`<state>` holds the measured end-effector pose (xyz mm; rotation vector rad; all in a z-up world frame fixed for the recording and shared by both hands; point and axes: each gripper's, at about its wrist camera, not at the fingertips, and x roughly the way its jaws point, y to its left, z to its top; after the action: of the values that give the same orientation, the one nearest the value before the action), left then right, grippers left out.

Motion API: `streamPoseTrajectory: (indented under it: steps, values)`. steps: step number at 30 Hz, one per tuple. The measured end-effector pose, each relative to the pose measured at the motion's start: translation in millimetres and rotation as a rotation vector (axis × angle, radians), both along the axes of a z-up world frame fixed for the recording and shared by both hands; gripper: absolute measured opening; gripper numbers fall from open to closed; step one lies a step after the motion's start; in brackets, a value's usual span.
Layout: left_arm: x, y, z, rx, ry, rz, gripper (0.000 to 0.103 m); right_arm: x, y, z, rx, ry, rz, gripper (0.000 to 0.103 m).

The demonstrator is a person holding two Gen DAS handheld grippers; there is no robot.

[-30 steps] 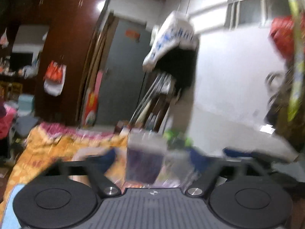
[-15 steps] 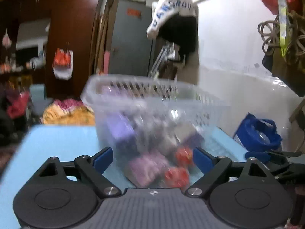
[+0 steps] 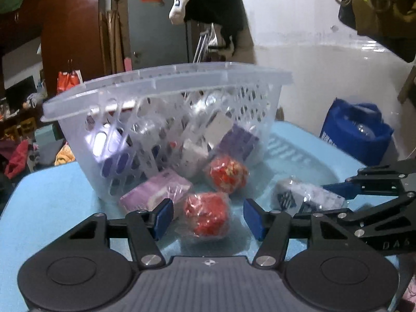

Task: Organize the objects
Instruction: 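Grasp a red bagged ball with the left tool while the right tool grasps the white pack, then lift the red ball and white pack over the basket and open both tools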

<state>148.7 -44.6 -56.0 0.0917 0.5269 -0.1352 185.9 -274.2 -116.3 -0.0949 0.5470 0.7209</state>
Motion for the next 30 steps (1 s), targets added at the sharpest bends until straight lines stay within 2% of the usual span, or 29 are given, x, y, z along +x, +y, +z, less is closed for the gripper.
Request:
streamPoseTrajectory:
  steps: [1, 4, 5, 11, 17, 19, 21, 30]
  values:
    - [-1, 0, 0, 0.003, 0.000, -0.004, 0.064, -1, 1, 0, -0.009, -0.004, -0.004, 0.051]
    - [-2, -4, -5, 0.035, 0.027, -0.015, 0.047, -2, 2, -2, -0.017, -0.004, -0.006, 0.046]
    - [-1, -4, -6, 0.024, 0.023, -0.014, 0.046, -2, 1, -2, -0.015, -0.013, -0.014, 0.045]
    - [-21, 17, 2, -0.081, -0.096, -0.024, 0.045, -13, -5, 1, 0.011, -0.095, -0.042, 0.043]
    - [-38, 46, 0, -0.201, -0.188, -0.029, 0.045, -12, -9, 3, 0.045, -0.103, -0.044, 0.043]
    - [-48, 44, 1, -0.188, -0.258, -0.029, 0.045, -12, -9, 3, 0.046, -0.103, -0.044, 0.043]
    - [-52, 39, 0, -0.165, -0.289, -0.030, 0.045, -12, -9, 3, 0.047, -0.108, -0.045, 0.043]
    - [-45, 38, -1, -0.163, -0.251, -0.026, 0.046, -11, -11, 2, 0.068, -0.104, -0.044, 0.043]
